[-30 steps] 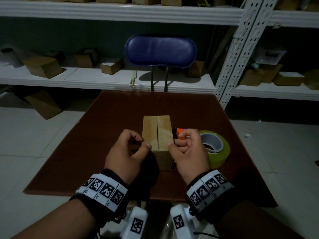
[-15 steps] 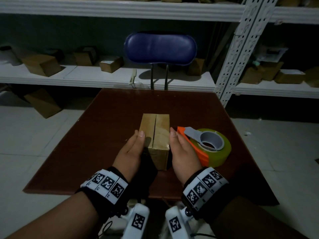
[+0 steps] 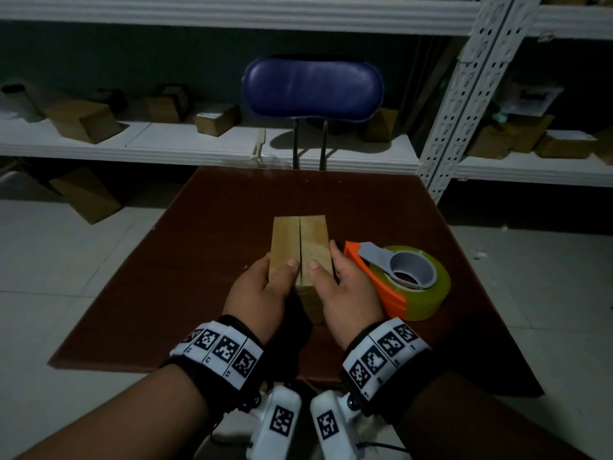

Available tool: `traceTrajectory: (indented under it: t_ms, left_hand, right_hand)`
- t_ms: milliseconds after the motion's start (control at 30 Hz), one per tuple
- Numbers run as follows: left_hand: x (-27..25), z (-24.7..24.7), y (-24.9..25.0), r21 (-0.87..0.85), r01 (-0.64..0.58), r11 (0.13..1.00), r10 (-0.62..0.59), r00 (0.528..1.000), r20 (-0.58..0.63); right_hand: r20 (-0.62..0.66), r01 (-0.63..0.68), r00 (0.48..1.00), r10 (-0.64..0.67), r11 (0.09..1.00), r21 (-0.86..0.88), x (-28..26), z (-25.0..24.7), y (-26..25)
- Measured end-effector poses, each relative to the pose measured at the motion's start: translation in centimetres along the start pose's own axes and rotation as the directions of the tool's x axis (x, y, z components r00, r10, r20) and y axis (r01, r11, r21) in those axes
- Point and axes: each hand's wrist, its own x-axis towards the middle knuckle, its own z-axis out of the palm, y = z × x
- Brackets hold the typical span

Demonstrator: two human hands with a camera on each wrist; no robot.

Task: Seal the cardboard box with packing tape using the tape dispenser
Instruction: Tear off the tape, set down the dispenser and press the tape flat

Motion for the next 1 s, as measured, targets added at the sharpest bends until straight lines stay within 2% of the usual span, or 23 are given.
traceTrajectory:
  t_ms: [233, 433, 533, 667, 1000]
  left_hand:
    - [0.2, -0.4, -0.1, -0.065, 0.092, 0.994, -0.092, 0.996, -0.004]
    - [0.3, -0.7, 0.0, -0.022, 0.101, 0.995, -0.102, 0.994, -0.040]
    - [0.4, -0.8, -0.3, -0.041, 0.116, 0.992, -0.118, 0.991, -0.055]
    - [0.3, -0.8, 0.0, -0.010, 0.068, 0.998, -0.068, 0.997, -0.033]
    - [0.9, -1.2, -0.5, 0.034, 0.043, 0.998, -0.044, 0.999, 0.017]
  right_hand:
    - [0.010, 0.004, 1.000, -0.004, 0.999, -0.042, 0.3, -0.3, 0.0]
    - [-0.028, -0.009, 1.000, 0.007, 0.998, -0.067, 0.0, -0.8, -0.5]
    - [-0.023, -0.016, 1.000, 0.016, 1.000, -0.015, 0.2, -0.8, -0.1]
    - [0.013, -0.002, 1.000, 0.002, 1.000, -0.006, 0.5, -0.6, 0.2]
    - [0.091, -0.005, 0.996, -0.002, 0.996, 0.084, 1.0, -1.2, 0.5]
